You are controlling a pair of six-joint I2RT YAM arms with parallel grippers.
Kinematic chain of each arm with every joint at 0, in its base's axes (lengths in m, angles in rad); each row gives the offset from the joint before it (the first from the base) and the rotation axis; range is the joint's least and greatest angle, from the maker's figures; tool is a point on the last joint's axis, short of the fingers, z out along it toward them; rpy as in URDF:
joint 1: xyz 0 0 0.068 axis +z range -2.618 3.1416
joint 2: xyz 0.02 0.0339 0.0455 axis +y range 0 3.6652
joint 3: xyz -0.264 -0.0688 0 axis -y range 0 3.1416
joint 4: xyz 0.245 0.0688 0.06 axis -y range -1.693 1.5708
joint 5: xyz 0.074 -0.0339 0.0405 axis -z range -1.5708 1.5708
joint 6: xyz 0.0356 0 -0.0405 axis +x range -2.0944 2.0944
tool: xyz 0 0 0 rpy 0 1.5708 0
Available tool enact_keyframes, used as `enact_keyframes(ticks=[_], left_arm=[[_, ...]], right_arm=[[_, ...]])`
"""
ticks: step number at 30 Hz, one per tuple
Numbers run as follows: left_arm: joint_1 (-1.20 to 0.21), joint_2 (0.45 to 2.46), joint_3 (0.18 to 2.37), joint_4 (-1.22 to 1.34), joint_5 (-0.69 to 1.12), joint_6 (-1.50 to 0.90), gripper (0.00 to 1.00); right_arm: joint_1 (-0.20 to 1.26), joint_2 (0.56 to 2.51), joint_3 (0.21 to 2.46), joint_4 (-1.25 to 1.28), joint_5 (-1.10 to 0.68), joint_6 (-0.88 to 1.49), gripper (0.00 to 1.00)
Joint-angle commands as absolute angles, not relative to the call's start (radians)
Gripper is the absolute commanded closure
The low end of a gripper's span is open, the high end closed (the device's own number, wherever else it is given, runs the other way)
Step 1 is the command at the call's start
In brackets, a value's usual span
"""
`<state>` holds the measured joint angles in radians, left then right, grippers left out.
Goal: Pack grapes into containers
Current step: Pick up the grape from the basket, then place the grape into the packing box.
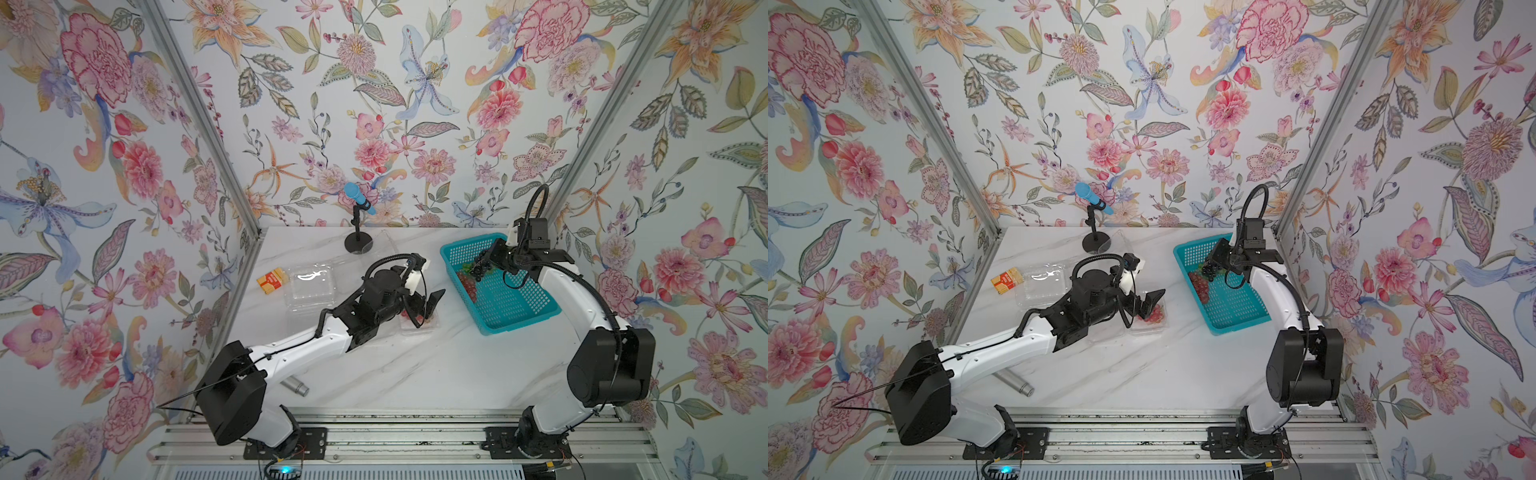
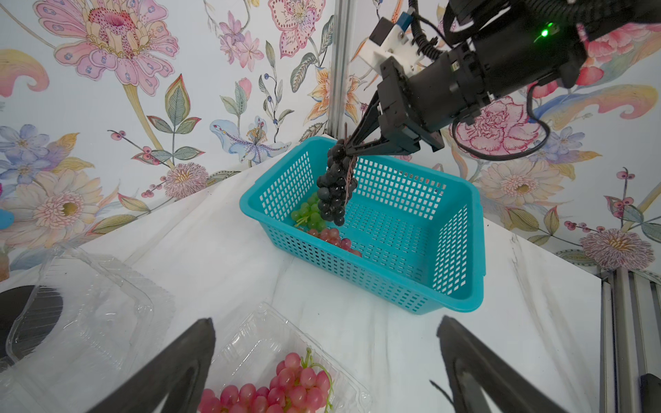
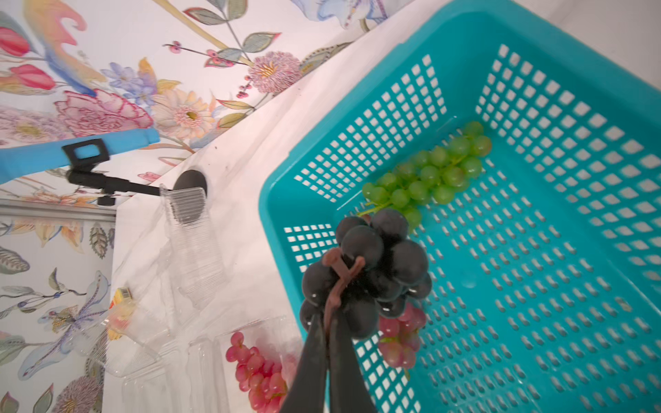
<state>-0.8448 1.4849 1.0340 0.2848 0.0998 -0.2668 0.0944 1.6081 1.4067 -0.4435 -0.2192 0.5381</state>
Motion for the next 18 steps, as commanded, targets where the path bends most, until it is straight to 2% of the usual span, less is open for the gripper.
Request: enact_keyframes(ticks=[1,18], left_arm=[[-0.815,1.448,1.005,0.282,0.084,-0.298,0.00],[-0.754,1.287,0.824,0.287,0.040,-0.331,0.00]], right_arm=[[0.150,1.578,1.469,-0.501,-0.199,0.522,1.00],[0.475,1.647,1.555,-0.499,-0.178,0.565,1.00]])
